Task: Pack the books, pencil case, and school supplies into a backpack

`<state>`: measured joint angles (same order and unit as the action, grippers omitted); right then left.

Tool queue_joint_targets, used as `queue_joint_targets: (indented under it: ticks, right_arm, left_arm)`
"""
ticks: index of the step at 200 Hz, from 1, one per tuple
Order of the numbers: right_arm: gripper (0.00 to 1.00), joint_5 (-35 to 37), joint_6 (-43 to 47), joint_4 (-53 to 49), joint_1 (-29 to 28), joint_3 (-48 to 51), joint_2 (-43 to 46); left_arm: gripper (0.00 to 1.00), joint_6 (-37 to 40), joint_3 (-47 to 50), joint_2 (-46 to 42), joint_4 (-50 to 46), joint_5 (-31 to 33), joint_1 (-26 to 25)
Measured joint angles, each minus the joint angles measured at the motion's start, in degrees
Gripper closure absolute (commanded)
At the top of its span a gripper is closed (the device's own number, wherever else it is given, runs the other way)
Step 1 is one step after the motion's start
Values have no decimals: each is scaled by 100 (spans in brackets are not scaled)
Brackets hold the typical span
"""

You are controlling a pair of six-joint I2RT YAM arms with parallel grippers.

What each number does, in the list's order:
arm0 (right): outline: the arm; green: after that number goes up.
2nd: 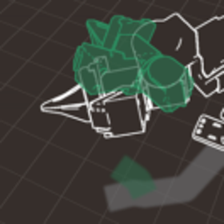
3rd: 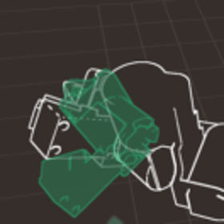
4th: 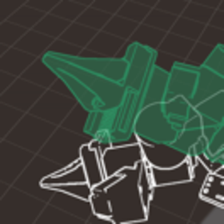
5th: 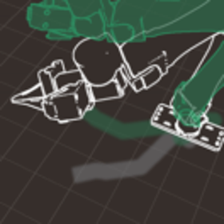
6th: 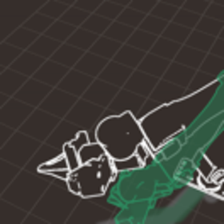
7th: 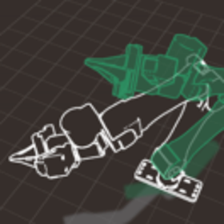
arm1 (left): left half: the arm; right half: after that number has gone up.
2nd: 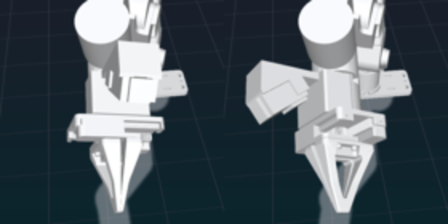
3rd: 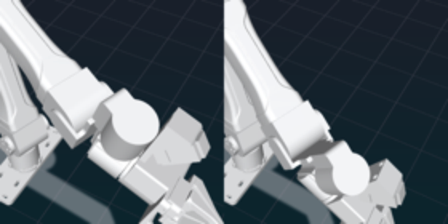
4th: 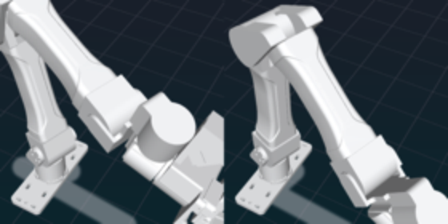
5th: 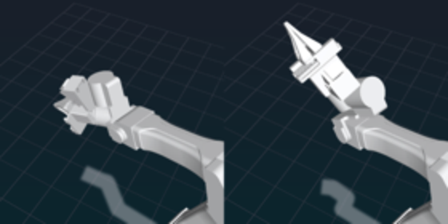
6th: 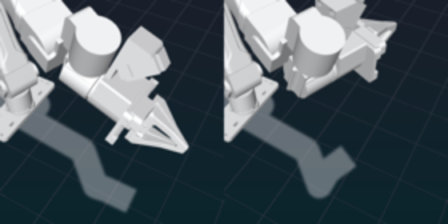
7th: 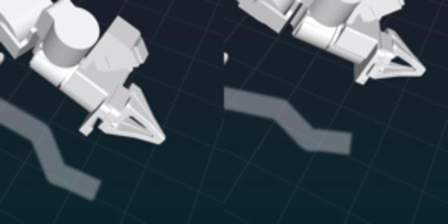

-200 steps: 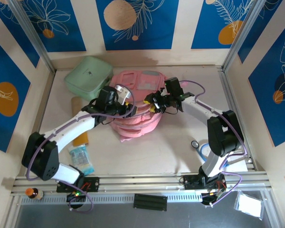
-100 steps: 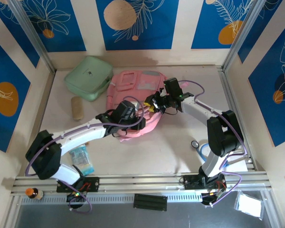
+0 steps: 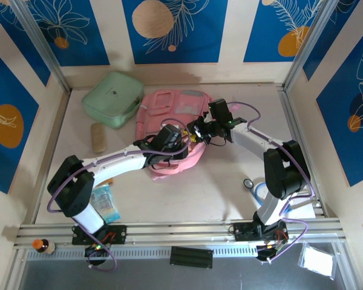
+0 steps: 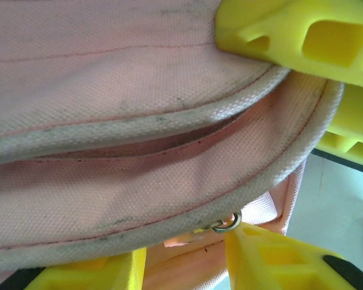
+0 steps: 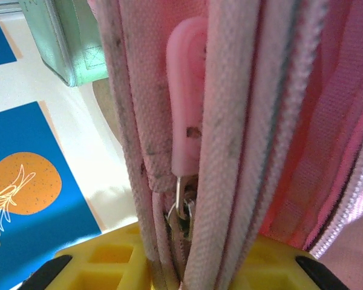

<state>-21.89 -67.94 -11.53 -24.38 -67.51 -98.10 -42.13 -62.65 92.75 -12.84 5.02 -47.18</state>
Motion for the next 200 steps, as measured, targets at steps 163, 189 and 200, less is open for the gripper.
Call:
queue_joint_targets:
  ticks: [163, 189, 200]
  right_arm:
    - [81, -20, 44, 79, 7, 2, 0]
    - [84, -15, 74, 74, 20, 2, 2]
    - [84, 7, 92, 74, 44, 15, 7]
  left_arm:
    - [98, -140, 2, -11, 170, 254, 0]
    - [100, -107, 44, -118, 101, 258, 2]
    - [100, -90, 111, -216, 61, 225, 20]
